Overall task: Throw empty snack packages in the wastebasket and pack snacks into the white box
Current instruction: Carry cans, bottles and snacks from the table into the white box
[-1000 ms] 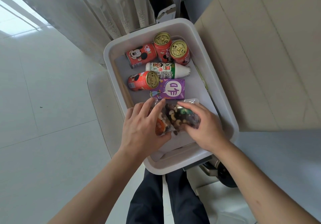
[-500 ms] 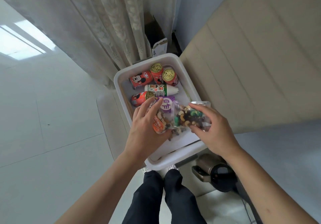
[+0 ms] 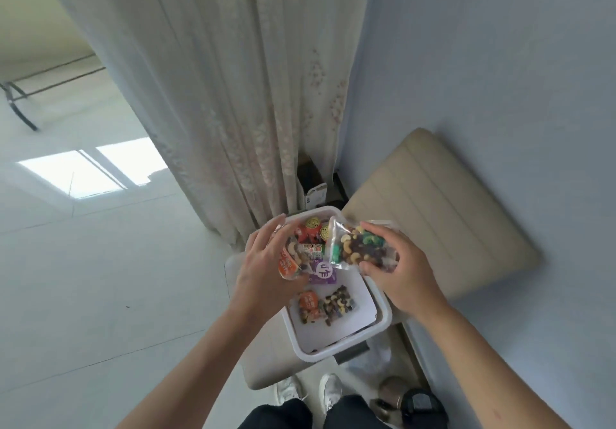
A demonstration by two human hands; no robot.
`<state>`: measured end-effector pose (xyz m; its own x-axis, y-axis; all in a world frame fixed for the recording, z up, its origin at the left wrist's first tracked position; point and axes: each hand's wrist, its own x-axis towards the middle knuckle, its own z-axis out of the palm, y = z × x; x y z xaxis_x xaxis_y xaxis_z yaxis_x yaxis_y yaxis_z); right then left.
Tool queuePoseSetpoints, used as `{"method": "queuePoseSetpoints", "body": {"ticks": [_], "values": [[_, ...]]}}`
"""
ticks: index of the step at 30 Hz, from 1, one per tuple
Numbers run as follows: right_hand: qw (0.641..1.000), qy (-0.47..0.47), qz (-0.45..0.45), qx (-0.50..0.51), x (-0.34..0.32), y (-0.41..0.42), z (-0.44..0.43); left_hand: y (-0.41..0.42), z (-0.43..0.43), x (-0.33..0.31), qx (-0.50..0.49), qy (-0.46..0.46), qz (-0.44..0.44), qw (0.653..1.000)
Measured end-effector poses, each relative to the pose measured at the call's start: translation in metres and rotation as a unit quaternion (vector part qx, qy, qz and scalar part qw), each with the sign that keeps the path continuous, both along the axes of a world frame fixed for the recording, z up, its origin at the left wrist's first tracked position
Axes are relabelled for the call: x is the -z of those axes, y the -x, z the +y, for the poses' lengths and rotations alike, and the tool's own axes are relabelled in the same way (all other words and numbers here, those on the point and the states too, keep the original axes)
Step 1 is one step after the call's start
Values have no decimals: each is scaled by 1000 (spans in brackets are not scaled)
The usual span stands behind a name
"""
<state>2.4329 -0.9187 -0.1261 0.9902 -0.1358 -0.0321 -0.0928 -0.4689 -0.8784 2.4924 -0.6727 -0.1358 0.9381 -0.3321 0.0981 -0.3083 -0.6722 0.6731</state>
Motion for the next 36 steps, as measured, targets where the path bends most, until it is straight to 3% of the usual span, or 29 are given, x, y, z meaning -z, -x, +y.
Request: {"method": "queuePoseSetpoints", "body": {"ticks": [8, 16, 27, 36], "values": [[988, -51, -84, -116, -75, -18, 29, 32, 43, -87, -136, 0, -85, 987], [945, -98, -122, -287, -116, -35, 110, 112, 116, -122, -305, 3, -117, 945], [844, -136, -104, -508, -137, 46, 307, 305, 244, -143, -545, -36, -158, 823], [744, -170, -90, -640, -170, 230, 478, 523, 351, -161, -661, -80, -167, 727]]}}
